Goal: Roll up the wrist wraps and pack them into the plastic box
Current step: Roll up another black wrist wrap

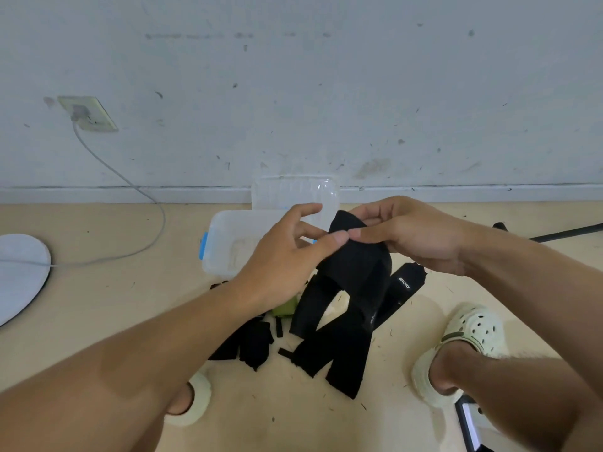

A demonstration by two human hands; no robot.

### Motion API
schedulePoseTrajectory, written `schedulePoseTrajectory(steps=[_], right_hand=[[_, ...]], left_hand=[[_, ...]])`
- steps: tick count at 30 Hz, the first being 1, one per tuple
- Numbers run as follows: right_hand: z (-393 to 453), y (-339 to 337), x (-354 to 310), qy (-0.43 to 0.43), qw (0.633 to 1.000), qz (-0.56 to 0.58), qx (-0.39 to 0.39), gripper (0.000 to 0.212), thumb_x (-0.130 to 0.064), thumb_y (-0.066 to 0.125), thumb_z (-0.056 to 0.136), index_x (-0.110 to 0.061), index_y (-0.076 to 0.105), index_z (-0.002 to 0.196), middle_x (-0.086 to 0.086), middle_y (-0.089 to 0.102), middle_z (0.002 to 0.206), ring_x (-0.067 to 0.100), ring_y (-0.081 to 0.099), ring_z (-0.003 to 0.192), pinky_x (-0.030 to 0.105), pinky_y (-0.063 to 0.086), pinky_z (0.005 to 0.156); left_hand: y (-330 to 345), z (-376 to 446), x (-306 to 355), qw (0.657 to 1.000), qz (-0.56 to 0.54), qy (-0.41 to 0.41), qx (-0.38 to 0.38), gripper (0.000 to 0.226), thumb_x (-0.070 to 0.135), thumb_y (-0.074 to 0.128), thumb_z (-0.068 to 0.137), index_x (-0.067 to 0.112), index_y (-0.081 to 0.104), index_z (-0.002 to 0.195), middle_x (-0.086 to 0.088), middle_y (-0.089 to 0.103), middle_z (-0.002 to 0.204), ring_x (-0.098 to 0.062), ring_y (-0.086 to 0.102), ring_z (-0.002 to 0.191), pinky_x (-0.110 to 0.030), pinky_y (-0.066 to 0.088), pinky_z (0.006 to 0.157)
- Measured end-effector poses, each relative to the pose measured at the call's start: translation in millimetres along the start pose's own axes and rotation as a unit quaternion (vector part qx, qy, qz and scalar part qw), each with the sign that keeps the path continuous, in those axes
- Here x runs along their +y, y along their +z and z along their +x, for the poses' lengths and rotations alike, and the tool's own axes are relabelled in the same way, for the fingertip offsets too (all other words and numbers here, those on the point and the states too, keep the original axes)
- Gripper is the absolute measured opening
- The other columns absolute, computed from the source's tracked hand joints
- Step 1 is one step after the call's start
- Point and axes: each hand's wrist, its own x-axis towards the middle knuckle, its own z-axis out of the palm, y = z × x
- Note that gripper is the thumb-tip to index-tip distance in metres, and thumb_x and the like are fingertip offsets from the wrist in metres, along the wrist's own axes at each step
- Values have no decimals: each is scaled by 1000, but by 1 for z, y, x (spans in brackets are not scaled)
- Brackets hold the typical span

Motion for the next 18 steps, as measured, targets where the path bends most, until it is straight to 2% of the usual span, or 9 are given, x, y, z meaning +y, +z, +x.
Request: schedulePoseTrajectory(steps=[3, 4, 6, 7, 9, 12, 14, 17, 18], right_hand=[[0, 1, 0, -2, 1000, 4, 5, 18, -7, 63, 100, -9, 73, 114, 14, 78, 109, 33, 74, 105, 38, 57, 94], [0, 2, 0, -1, 1000, 0, 10, 15, -9, 64, 99, -10, 73, 112, 14, 78, 108, 30, 75, 100, 37, 57, 92], [-1, 3, -1, -3, 1000, -13, 28, 12, -16, 70, 97, -12, 71, 107, 15, 79, 104, 27, 74, 91, 37, 54, 89], [-1, 3, -1, -4, 999, -23, 37, 15, -19, 73, 94, -11, 70, 106, 15, 79, 102, 26, 73, 87, 37, 53, 90], [-2, 2, 0, 9, 998, -60, 35, 23, -24, 78, 90, -10, 70, 106, 14, 79, 100, 30, 74, 87, 38, 52, 94], [-7, 0, 4, 75, 987, -127, -60, 19, -26, 77, 91, -16, 77, 107, 6, 80, 104, 27, 76, 102, 37, 54, 99], [-9, -2, 8, 117, 967, -190, -122, 14, -28, 77, 92, -23, 80, 104, 1, 80, 106, 22, 75, 105, 41, 53, 105], [-12, -5, 9, 131, 954, -215, -165, 13, -25, 75, 93, -22, 80, 105, 1, 80, 109, 22, 74, 108, 43, 50, 109], [-14, -6, 6, 124, 957, -197, -174, 13, -23, 74, 93, -20, 80, 104, 3, 80, 108, 23, 74, 107, 42, 52, 107]], left_hand=[[2, -3, 1, 1000, 2, 10, 14, 65, 30, 80, 89, 36, 46, 144, 12, 76, 103, -5, 74, 91, -13, 52, 80], [2, -2, 1, 999, 1, 16, 28, 64, 25, 80, 89, 35, 47, 143, 9, 77, 98, -7, 74, 89, -15, 54, 82], [0, 0, 2, 998, -11, 21, 54, 56, 21, 78, 92, 37, 50, 138, 4, 77, 88, -13, 75, 88, -34, 59, 90], [0, 1, 2, 997, -21, 22, 71, 52, 20, 76, 93, 38, 51, 134, 3, 76, 85, -16, 75, 87, -43, 60, 91], [-2, 4, 4, 991, -55, 19, 119, 45, 20, 74, 94, 37, 53, 130, 2, 74, 82, -19, 75, 87, -50, 61, 88], [-8, 9, 7, 975, -126, 0, 181, 48, 20, 73, 95, 34, 49, 134, 1, 74, 86, -21, 73, 95, -48, 64, 84], [-14, 12, 5, 968, -142, -16, 208, 49, 22, 72, 96, 34, 47, 137, -1, 75, 93, -20, 72, 101, -47, 62, 90], [-20, 16, 3, 964, -138, -38, 222, 51, 23, 71, 97, 31, 46, 140, 4, 76, 102, -18, 71, 105, -45, 58, 97], [-20, 16, 3, 967, -129, -42, 215, 52, 24, 71, 97, 30, 45, 142, 9, 75, 109, -15, 69, 109, -39, 57, 98]])
